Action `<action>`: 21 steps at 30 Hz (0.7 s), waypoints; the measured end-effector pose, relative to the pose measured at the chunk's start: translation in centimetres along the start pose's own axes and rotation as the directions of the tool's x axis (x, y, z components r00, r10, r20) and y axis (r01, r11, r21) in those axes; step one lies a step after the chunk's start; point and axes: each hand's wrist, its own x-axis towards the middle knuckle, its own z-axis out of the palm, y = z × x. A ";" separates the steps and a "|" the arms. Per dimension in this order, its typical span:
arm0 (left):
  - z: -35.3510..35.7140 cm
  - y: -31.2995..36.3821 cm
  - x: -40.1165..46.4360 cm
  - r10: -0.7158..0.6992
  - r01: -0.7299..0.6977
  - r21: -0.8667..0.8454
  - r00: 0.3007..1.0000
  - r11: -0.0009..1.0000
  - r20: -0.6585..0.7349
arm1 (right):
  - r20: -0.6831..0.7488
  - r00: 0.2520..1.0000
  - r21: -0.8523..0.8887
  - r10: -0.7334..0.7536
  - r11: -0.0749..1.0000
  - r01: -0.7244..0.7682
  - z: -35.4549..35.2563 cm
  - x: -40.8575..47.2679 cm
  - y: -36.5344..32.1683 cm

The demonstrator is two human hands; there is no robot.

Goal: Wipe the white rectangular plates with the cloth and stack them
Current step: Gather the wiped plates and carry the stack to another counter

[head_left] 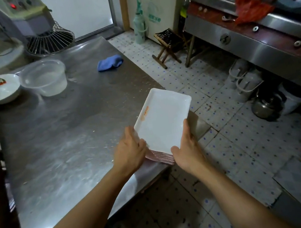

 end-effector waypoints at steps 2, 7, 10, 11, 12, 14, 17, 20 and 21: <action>0.7 0.4 -1.2 -0.041 0.041 0.002 0.999 0.999 -0.011 | 0.042 0.998 -0.013 -0.037 0.999 0.038 -1.1 0.3 0.7; 2.4 0.8 -2.9 -0.097 0.097 -0.010 0.995 0.995 0.005 | 0.143 0.985 -0.038 -0.095 0.994 0.102 -3.4 1.0 1.8; 2.9 0.1 -2.3 -0.167 0.165 -0.072 0.986 0.984 -0.024 | 0.170 0.976 0.001 -0.138 0.990 0.140 -4.2 1.4 2.0; 3.1 -0.1 -1.7 -0.206 0.199 -0.170 0.978 0.965 -0.021 | 0.165 0.978 0.019 -0.127 0.992 0.125 -4.4 1.8 2.1; 3.2 -0.2 -1.1 -0.240 0.231 -0.314 0.971 0.921 0.011 | 0.157 0.983 0.062 -0.098 0.994 0.089 -4.5 2.3 2.1; 3.6 -0.3 0.0 -0.247 0.277 -0.606 0.960 0.746 0.135 | 0.175 0.984 0.227 -0.018 0.974 -0.023 -4.6 3.6 2.1; 4.3 -0.8 0.8 -0.154 0.288 -0.778 0.957 0.558 0.244 | 0.307 0.952 0.449 0.022 0.878 -0.165 -4.1 4.8 2.5; 4.7 -1.3 1.0 -0.039 0.257 -0.802 0.959 0.539 0.280 | 0.384 0.923 0.547 -0.011 0.808 -0.219 -3.4 5.4 3.3; 4.7 -1.2 1.1 -0.019 0.255 -0.806 0.957 0.534 0.290 | 0.396 0.918 0.566 -0.020 0.793 -0.226 -3.2 5.5 3.6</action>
